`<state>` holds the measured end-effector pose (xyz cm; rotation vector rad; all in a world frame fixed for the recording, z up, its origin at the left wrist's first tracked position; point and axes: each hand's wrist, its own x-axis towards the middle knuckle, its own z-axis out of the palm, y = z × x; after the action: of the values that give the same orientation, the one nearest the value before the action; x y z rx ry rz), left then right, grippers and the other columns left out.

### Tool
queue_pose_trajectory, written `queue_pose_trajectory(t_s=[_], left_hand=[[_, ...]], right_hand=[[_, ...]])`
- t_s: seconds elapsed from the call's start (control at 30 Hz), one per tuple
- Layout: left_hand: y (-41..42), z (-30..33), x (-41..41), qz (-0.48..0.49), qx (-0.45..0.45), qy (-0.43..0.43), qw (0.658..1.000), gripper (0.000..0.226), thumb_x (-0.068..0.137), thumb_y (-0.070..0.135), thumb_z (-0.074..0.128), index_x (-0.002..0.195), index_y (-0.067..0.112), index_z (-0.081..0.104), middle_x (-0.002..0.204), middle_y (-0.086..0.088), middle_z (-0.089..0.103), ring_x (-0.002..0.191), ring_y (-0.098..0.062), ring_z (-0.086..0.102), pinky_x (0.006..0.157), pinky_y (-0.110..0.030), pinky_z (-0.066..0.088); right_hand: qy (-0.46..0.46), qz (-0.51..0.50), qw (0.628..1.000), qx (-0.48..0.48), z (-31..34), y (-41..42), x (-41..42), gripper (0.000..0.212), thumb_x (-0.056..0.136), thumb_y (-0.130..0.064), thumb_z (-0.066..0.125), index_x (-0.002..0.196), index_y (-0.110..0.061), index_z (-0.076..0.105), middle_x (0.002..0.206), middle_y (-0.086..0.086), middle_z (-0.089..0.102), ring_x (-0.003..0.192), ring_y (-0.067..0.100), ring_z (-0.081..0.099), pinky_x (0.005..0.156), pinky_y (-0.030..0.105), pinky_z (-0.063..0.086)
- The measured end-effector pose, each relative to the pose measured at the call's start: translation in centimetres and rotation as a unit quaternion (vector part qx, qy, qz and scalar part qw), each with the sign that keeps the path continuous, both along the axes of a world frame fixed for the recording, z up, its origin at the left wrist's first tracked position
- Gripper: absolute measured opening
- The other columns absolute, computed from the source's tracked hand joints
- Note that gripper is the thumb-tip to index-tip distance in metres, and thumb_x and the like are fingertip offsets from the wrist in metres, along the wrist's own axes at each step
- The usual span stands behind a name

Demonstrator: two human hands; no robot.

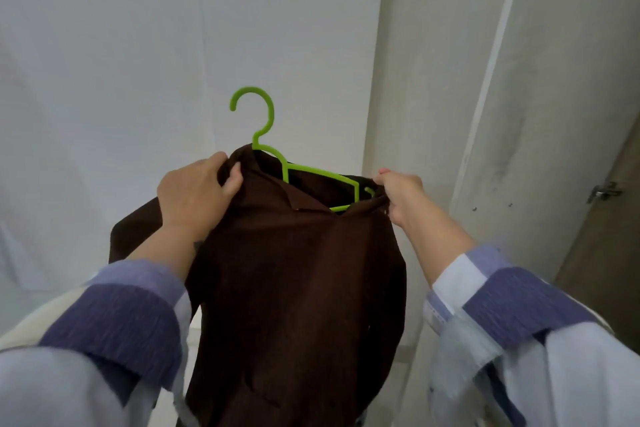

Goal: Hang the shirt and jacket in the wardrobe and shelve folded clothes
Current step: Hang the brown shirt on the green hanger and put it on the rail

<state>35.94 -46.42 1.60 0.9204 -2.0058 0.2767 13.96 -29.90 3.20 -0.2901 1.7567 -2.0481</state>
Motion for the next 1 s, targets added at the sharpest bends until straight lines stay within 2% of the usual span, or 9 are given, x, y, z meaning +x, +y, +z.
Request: queue_pose_trajectory(t_s=[0.07, 0.3, 0.4, 0.5, 0.57, 0.7, 0.77, 0.87, 1.0], left_hand=[[1.1, 0.4, -1.2, -0.007, -0.01, -0.013, 1.0, 0.034, 0.094, 0.042, 0.045, 0.077, 0.014, 0.052, 0.061, -0.005, 0.054, 0.056, -0.034, 0.054, 0.05, -0.03, 0.029], [5.5, 3.7, -6.4, -0.029, 0.046, 0.079, 0.995, 0.035, 0.096, 0.043, 0.038, 0.079, 0.015, 0.046, 0.064, -0.002, 0.046, 0.059, -0.029, 0.045, 0.055, -0.033, 0.029], [7.9, 5.3, -8.8, -0.069, 0.041, 0.102, 0.991, 0.034, 0.097, 0.043, 0.038, 0.079, 0.015, 0.046, 0.066, -0.005, 0.05, 0.065, -0.034, 0.054, 0.057, -0.033, 0.031], [10.3, 6.3, -11.1, -0.109, 0.041, 0.118, 0.986, 0.034, 0.096, 0.044, 0.039, 0.079, 0.016, 0.046, 0.069, -0.008, 0.056, 0.069, -0.036, 0.057, 0.057, -0.033, 0.032], [11.9, 6.6, -12.6, -0.128, 0.043, 0.123, 0.983, 0.035, 0.096, 0.044, 0.039, 0.079, 0.015, 0.047, 0.065, -0.005, 0.051, 0.068, -0.035, 0.057, 0.057, -0.032, 0.031], [15.7, 6.5, -15.2, -0.175, 0.052, 0.127, 0.975, 0.036, 0.096, 0.044, 0.04, 0.078, 0.014, 0.049, 0.06, 0.0, 0.044, 0.063, -0.032, 0.053, 0.055, -0.031, 0.028], [17.5, 6.6, -16.2, -0.203, 0.049, 0.133, 0.969, 0.036, 0.095, 0.045, 0.041, 0.076, 0.015, 0.049, 0.06, 0.0, 0.046, 0.06, -0.03, 0.051, 0.054, -0.03, 0.028], [19.9, 6.9, -17.7, -0.246, 0.058, 0.139, 0.958, 0.037, 0.095, 0.047, 0.041, 0.077, 0.016, 0.049, 0.059, 0.0, 0.048, 0.057, -0.022, 0.043, 0.054, -0.029, 0.027], [22.3, 7.6, -19.4, -0.28, 0.083, 0.138, 0.946, 0.04, 0.095, 0.051, 0.038, 0.078, 0.016, 0.05, 0.056, 0.003, 0.044, 0.058, -0.022, 0.041, 0.054, -0.03, 0.027]], right_hand=[[0.064, -0.022, 0.998, 0.01, 0.9, 0.5, 0.3, 0.018, 0.085, -0.001, 0.057, 0.09, -0.017, 0.066, 0.099, 0.007, 0.063, 0.096, 0.022, 0.06, 0.088, 0.034, 0.05], [0.199, 0.01, 0.98, 0.019, 4.2, 4.7, 1.2, 0.043, 0.091, -0.01, 0.055, 0.134, -0.013, 0.052, 0.118, 0.002, 0.059, 0.099, 0.012, 0.052, 0.083, 0.021, 0.04], [0.236, -0.01, 0.971, 0.037, 4.7, 7.1, 0.6, 0.048, 0.093, -0.013, 0.055, 0.139, -0.015, 0.045, 0.098, -0.006, 0.058, 0.098, 0.011, 0.055, 0.083, 0.018, 0.041], [0.28, -0.027, 0.958, 0.047, 4.9, 9.7, -0.1, 0.049, 0.094, -0.012, 0.054, 0.141, -0.015, 0.04, 0.072, -0.006, 0.055, 0.077, 0.002, 0.055, 0.064, 0.005, 0.037], [0.302, -0.017, 0.951, 0.059, 4.9, 11.4, -0.1, 0.046, 0.094, -0.009, 0.053, 0.139, -0.013, 0.043, 0.066, -0.008, 0.051, 0.08, 0.005, 0.055, 0.068, 0.004, 0.038], [0.347, -0.023, 0.931, 0.112, 4.8, 14.6, -0.9, 0.04, 0.092, -0.008, 0.051, 0.131, -0.015, 0.05, 0.059, -0.008, 0.047, 0.069, 0.007, 0.053, 0.078, 0.018, 0.047], [0.411, -0.089, 0.886, 0.196, 5.0, 16.6, -1.7, 0.033, 0.092, -0.019, 0.049, 0.124, -0.022, 0.054, 0.07, -0.005, 0.057, 0.078, 0.013, 0.058, 0.081, 0.032, 0.051], [0.503, -0.213, 0.779, 0.309, 5.7, 19.4, -3.0, 0.029, 0.093, -0.035, 0.048, 0.119, -0.024, 0.054, 0.107, 0.004, 0.058, 0.108, 0.023, 0.048, 0.088, 0.04, 0.043], [0.564, -0.302, 0.698, 0.322, 6.6, 22.1, -4.3, 0.031, 0.09, -0.045, 0.052, 0.11, -0.022, 0.051, 0.112, 0.003, 0.044, 0.107, 0.024, 0.041, 0.083, 0.038, 0.038]])
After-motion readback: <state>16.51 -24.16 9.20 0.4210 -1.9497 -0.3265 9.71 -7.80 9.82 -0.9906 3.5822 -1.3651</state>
